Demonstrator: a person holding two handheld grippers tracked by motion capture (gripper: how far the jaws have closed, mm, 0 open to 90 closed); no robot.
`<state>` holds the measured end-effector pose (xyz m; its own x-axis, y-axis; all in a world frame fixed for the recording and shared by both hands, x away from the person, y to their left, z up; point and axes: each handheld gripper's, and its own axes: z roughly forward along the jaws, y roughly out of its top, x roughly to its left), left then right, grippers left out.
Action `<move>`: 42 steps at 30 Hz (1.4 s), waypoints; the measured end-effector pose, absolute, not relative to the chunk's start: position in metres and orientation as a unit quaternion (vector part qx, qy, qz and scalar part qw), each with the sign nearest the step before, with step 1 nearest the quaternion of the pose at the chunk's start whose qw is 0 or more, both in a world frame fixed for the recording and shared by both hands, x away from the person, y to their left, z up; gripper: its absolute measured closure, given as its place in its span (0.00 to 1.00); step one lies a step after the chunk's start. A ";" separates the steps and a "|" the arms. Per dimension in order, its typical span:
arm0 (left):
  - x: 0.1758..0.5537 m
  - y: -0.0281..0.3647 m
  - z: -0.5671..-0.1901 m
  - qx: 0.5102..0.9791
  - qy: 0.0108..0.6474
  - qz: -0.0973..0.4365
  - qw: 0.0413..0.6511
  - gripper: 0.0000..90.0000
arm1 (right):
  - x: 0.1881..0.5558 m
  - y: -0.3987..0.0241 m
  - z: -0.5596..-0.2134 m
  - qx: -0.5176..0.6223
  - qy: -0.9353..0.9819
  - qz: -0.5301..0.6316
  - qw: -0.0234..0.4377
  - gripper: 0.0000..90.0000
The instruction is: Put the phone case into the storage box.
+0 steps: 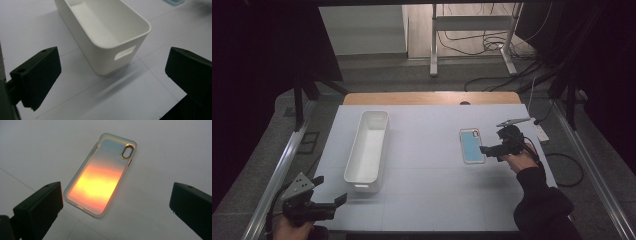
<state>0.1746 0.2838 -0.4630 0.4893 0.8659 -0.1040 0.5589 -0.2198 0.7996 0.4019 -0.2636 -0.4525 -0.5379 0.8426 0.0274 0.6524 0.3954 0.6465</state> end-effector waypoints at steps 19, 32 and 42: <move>0.175 0.284 -0.463 0.757 0.471 0.185 0.413 0.01 | 0.432 -0.256 -0.454 0.473 0.814 0.298 0.157 0.00; 0.175 0.284 -0.463 0.758 0.470 0.185 0.413 0.01 | 0.440 -0.255 -0.459 0.472 0.819 0.285 0.159 0.00; 0.175 0.284 -0.463 0.759 0.469 0.187 0.412 0.01 | 0.442 -0.255 -0.475 0.474 0.825 0.268 0.151 0.00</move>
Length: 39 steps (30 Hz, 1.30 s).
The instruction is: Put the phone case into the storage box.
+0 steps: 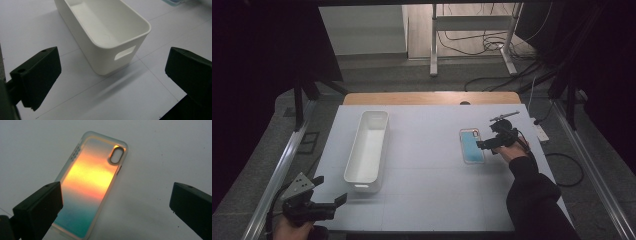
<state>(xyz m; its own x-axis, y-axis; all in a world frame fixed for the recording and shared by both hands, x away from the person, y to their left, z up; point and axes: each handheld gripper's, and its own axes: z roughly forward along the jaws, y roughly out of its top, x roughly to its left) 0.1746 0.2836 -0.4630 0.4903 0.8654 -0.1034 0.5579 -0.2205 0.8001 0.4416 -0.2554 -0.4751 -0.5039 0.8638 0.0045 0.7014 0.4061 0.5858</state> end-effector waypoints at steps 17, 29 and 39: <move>0.174 0.283 -0.463 0.760 0.467 0.187 0.410 0.02 | 0.445 -0.254 -0.504 0.469 0.841 0.235 0.132 0.00; 0.174 0.283 -0.463 0.761 0.467 0.188 0.410 0.02 | 0.446 -0.253 -0.513 0.481 0.842 0.207 0.131 0.00; 0.175 0.282 -0.463 0.762 0.466 0.187 0.409 0.02 | 0.441 -0.250 -0.503 0.478 0.845 0.206 0.123 0.34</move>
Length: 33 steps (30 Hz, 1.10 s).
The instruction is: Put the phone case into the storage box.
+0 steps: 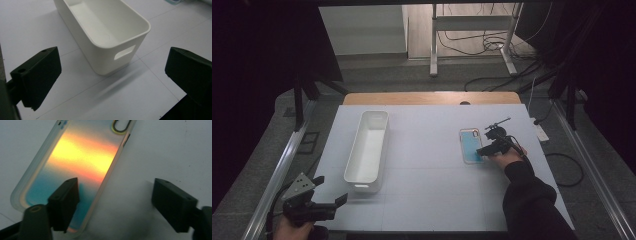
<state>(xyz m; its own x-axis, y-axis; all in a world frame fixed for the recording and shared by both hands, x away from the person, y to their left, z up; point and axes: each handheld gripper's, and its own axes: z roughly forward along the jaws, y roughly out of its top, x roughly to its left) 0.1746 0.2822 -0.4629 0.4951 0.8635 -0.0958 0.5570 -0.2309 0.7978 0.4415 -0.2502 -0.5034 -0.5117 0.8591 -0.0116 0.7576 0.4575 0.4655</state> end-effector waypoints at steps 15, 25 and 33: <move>0.175 0.282 -0.463 0.763 0.465 0.189 0.407 0.02 | 0.440 -0.245 -0.496 0.488 0.845 0.205 0.080 0.97; 0.175 0.282 -0.463 0.762 0.467 0.189 0.407 0.02 | 0.440 -0.245 -0.496 0.492 0.842 0.207 0.081 0.98; 0.176 0.282 -0.463 0.760 0.472 0.189 0.405 0.02 | 0.436 -0.249 -0.491 0.484 0.841 0.225 0.088 0.98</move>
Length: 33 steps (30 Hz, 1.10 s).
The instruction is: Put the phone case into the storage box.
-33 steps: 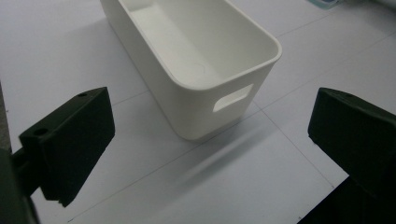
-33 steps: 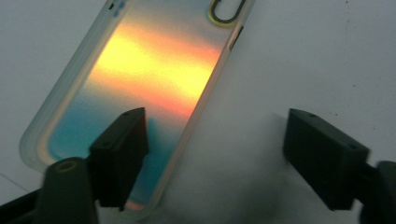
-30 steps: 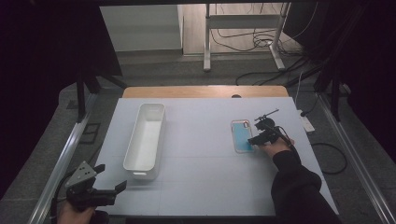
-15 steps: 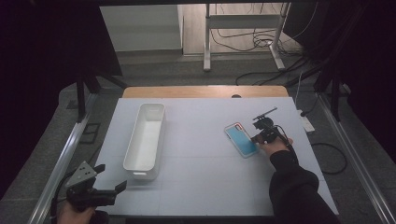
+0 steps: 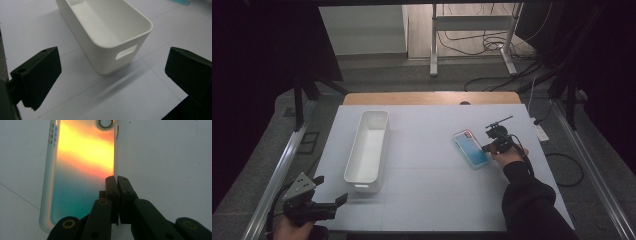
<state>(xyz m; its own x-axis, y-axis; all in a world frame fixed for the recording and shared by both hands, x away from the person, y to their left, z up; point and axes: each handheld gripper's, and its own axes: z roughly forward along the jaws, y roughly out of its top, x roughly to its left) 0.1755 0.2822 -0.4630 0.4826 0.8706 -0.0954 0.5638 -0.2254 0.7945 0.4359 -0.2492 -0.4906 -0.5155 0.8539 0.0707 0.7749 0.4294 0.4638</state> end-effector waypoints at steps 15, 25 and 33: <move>0.178 0.286 -0.463 0.755 0.476 0.169 0.418 0.01 | 0.420 -0.253 -0.472 0.459 0.841 0.266 0.107 0.98; 0.181 0.284 -0.463 0.763 0.469 0.151 0.417 0.00 | 0.407 -0.255 -0.459 0.443 0.839 0.291 0.123 0.98; 0.188 0.279 -0.459 0.759 0.460 0.144 0.438 0.00 | 0.398 -0.256 -0.451 0.436 0.834 0.309 0.139 0.98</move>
